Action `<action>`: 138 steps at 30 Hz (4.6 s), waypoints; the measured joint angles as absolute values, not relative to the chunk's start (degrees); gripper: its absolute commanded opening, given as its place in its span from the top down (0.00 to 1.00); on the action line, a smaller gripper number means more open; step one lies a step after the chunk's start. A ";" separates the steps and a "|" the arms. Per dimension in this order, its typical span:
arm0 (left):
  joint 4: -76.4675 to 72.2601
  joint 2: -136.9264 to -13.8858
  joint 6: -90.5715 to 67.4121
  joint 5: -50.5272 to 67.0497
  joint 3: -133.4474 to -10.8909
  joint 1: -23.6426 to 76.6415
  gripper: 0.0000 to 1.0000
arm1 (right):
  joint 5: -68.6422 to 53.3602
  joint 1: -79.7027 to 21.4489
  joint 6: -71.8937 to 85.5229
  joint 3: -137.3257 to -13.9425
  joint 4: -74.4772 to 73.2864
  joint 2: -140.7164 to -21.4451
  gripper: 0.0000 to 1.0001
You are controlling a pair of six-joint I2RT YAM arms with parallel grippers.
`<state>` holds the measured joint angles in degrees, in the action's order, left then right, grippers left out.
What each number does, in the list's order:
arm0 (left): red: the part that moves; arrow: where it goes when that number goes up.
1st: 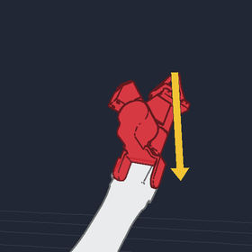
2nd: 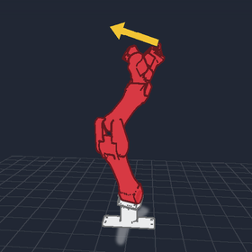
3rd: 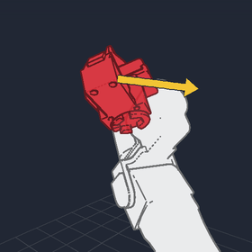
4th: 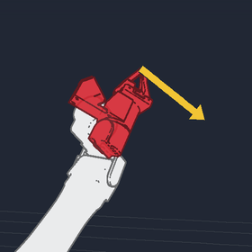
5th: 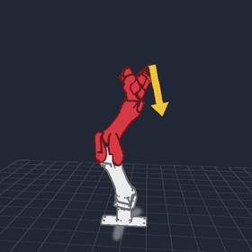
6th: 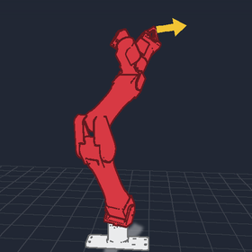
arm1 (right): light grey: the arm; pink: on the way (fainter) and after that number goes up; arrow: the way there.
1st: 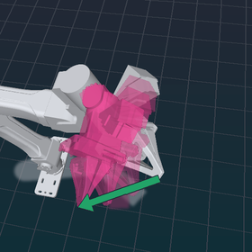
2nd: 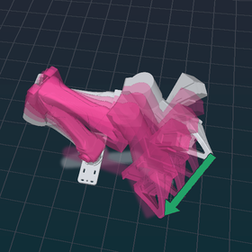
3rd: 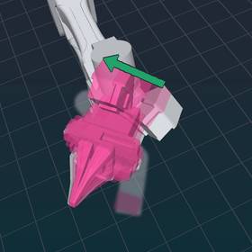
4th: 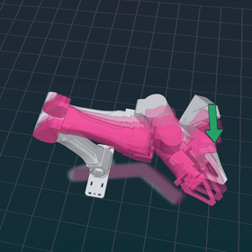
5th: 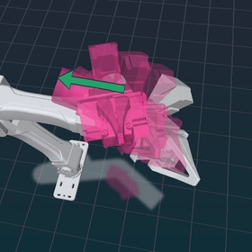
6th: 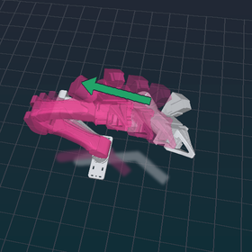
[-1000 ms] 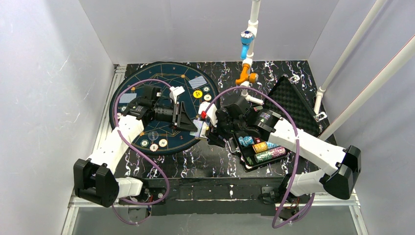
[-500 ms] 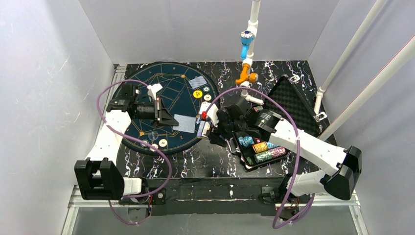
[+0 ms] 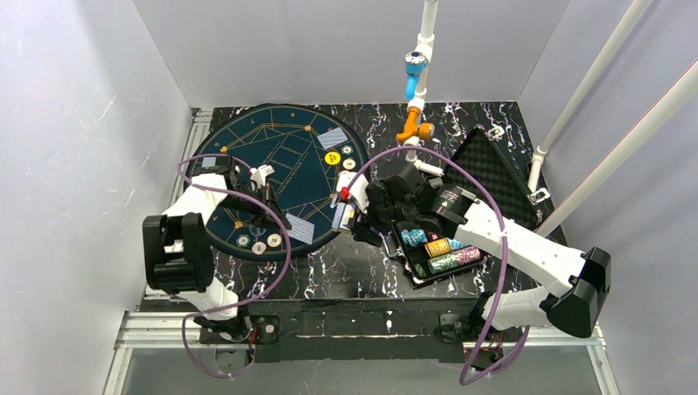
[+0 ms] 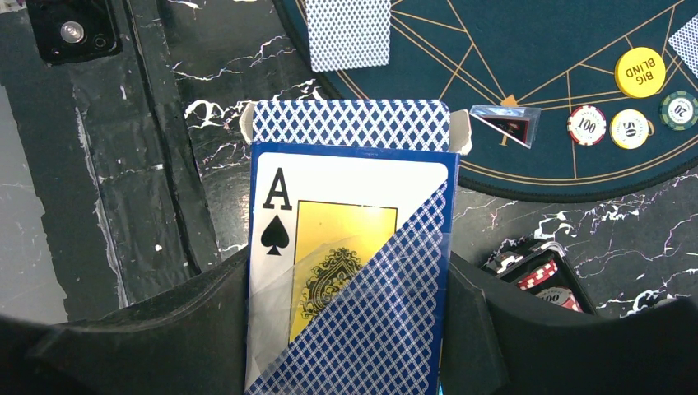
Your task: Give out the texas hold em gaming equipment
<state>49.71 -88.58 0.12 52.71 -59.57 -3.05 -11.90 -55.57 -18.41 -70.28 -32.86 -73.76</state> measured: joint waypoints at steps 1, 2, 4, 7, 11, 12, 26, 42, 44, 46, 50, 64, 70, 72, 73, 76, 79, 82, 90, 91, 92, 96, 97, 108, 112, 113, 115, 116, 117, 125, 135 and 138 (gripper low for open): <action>49.25 -89.86 0.05 52.14 -59.55 -3.05 1.00 | -11.90 -55.57 -18.41 -70.28 -32.86 -73.76 0.99; 48.36 -91.42 0.03 51.40 -59.51 -3.05 1.00 | -11.88 -55.57 -18.41 -70.28 -32.84 -73.76 0.99; 46.87 -93.62 0.01 50.22 -59.42 -3.05 1.00 | -11.88 -55.57 -18.44 -70.26 -32.86 -73.76 0.99; 44.73 -95.85 -0.08 48.42 -59.24 -2.85 1.00 | -11.88 -55.57 -18.44 -70.26 -32.86 -73.76 0.99; 42.30 -97.60 -0.95 46.09 -59.18 -2.35 0.96 | -11.88 -55.57 -18.44 -70.26 -32.86 -73.76 0.99; 41.71 -98.15 -1.13 45.36 -59.16 -2.22 0.93 | -11.88 -55.57 -18.44 -70.26 -32.86 -73.76 0.99; 42.92 -96.33 -0.40 33.41 -60.97 -2.02 0.16 | -11.70 -55.57 -19.33 -70.24 -32.86 -73.76 0.99; 34.74 -75.81 -16.40 61.93 -65.08 9.58 0.02 | -13.13 -55.57 -19.46 -69.47 -31.94 -73.78 0.99; 32.84 -75.79 -18.81 63.11 -65.06 11.64 0.03 | -13.47 -55.57 -19.46 -69.47 -31.64 -73.78 0.99; 31.11 -75.79 -20.75 63.90 -64.73 13.65 0.04 | -13.67 -55.57 -19.42 -69.47 -31.46 -73.78 0.99; 28.99 -75.79 -23.27 64.14 -64.10 17.15 0.10 | -13.91 -55.57 -19.31 -69.47 -31.46 -73.78 0.99; 31.42 -77.43 -20.80 61.21 -62.43 18.98 0.51 | -14.04 -55.57 -18.13 -69.49 -31.53 -73.82 0.99; 34.59 -77.47 -18.70 61.14 -62.50 18.15 0.54 | -13.98 -55.79 -18.13 -69.47 -32.10 -74.52 0.99; 35.38 -77.47 -18.17 61.76 -62.52 16.64 0.53 | -13.67 -55.79 -18.13 -69.47 -32.16 -74.52 0.99; 35.66 -77.47 -17.91 61.84 -62.52 15.81 0.52 | -13.54 -55.79 -18.13 -69.47 -32.18 -74.52 0.99; 36.01 -77.12 -17.32 61.91 -62.52 13.82 0.46 | -13.39 -55.79 -18.15 -69.47 -32.12 -74.50 0.99; 34.92 -76.18 -17.69 61.93 -62.52 13.52 0.40 | -13.39 -55.79 -18.17 -69.47 -31.99 -74.50 0.99; 33.15 -75.50 -18.90 62.08 -62.52 13.98 0.38 | -13.41 -55.79 -18.17 -69.47 -31.92 -74.50 0.99; 28.69 -75.53 -22.76 61.52 -62.24 17.80 0.61 | -13.43 -55.79 -18.17 -69.47 -31.51 -74.50 0.99; 28.97 -75.53 -22.63 61.34 -62.26 18.00 0.64 | -13.43 -55.79 -18.17 -69.47 -31.48 -74.50 0.99; 29.39 -75.55 -22.44 61.04 -62.26 18.02 0.69 | -13.43 -55.79 -18.17 -69.47 -31.48 -74.50 0.99; 31.99 -75.53 -21.12 60.51 -62.30 17.52 0.91 | -12.95 -55.79 -18.17 -69.47 -32.01 -74.50 0.99; 32.51 -75.50 -20.91 60.55 -62.30 17.26 0.97 | -12.80 -55.79 -18.17 -69.45 -32.23 -74.50 0.99; 40.05 -74.04 -16.58 60.62 -63.18 8.47 1.00 | -11.49 -55.79 -18.39 -68.31 -32.53 -74.39 0.99; 46.11 -76.25 -10.46 58.54 -68.03 2.52 1.00 | -11.46 -55.79 -18.41 -67.55 -32.51 -74.08 0.99; 47.64 -77.43 -8.45 57.56 -70.08 0.95 1.00 | -11.46 -55.79 -18.41 -67.57 -32.40 -73.97 0.99; 50.35 -80.25 -4.60 55.07 -74.19 -1.61 1.00 | -11.46 -55.79 -18.41 -67.57 -32.38 -73.76 0.99; 51.64 -82.00 -2.55 53.04 -76.44 -2.79 1.00 | -11.46 -55.79 -18.41 -67.55 -32.36 -73.63 0.99; 52.60 -83.70 -0.84 51.00 -78.28 -3.70 1.00 | -11.46 -55.79 -18.41 -67.55 -32.36 -73.52 0.99; 58.83 -103.07 10.59 34.44 -95.00 -9.87 1.00 | -11.27 -55.79 -18.44 -67.55 -32.40 -72.86 0.99; 60.45 -128.42 14.90 23.22 -121.99 -15.53 1.00 | -11.27 -55.51 -18.44 -67.55 -32.60 -72.58 0.99; 60.53 -133.23 16.14 21.17 -127.83 -16.32 1.00 | -11.27 -55.51 -18.44 -67.55 -32.86 -72.58 0.99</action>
